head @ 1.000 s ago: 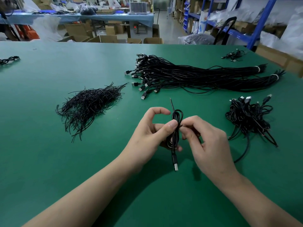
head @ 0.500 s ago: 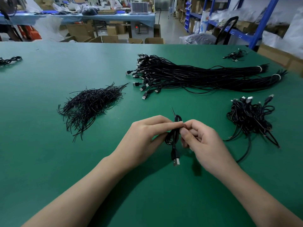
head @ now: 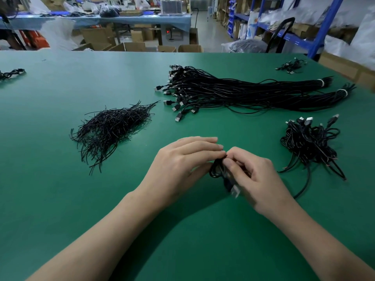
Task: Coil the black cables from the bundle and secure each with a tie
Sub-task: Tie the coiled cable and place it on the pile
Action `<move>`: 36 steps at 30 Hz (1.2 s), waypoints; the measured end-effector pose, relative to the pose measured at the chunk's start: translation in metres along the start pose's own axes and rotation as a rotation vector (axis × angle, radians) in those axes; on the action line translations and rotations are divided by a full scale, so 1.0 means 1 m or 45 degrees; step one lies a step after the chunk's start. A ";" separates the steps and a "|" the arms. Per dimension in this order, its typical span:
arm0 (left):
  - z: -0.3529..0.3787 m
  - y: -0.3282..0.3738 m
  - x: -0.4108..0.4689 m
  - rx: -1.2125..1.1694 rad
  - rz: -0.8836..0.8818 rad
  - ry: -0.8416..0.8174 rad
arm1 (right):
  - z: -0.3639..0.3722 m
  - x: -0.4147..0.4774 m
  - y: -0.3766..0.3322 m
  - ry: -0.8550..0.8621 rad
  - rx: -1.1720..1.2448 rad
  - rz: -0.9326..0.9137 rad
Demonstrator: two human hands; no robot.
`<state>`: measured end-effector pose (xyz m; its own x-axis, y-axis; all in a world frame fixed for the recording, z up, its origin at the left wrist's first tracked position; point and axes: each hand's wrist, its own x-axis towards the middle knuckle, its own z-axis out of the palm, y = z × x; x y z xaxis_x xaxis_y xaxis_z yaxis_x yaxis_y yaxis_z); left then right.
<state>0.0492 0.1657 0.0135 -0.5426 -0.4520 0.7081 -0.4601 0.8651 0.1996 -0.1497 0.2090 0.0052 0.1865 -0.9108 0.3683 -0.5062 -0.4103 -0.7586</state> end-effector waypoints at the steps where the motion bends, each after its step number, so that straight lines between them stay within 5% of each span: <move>1: 0.000 0.001 0.000 -0.022 -0.047 -0.005 | -0.001 0.000 -0.001 0.012 -0.026 -0.032; 9: 0.000 0.012 0.001 -0.857 -0.775 -0.083 | -0.002 0.000 -0.004 0.121 -0.343 -0.285; 17: 0.007 0.011 -0.001 -1.460 -1.082 -0.095 | -0.006 0.001 -0.003 0.142 -0.644 -0.519; 21: 0.008 0.010 -0.003 -1.307 -0.847 -0.034 | -0.004 0.000 -0.003 0.090 -0.218 -0.234; 27: 0.003 0.000 -0.004 -0.405 -0.419 -0.129 | -0.005 0.004 0.005 -0.144 0.288 0.194; 30: 0.003 0.001 -0.003 -0.321 -0.411 -0.057 | -0.004 0.002 0.003 -0.180 0.204 0.141; 36: 0.005 0.007 -0.002 -0.658 -0.620 -0.099 | -0.008 0.000 -0.005 0.031 -0.213 -0.202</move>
<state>0.0434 0.1716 0.0099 -0.4176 -0.8105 0.4106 -0.2815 0.5451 0.7897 -0.1540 0.2116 0.0139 0.2554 -0.8334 0.4900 -0.6051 -0.5331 -0.5913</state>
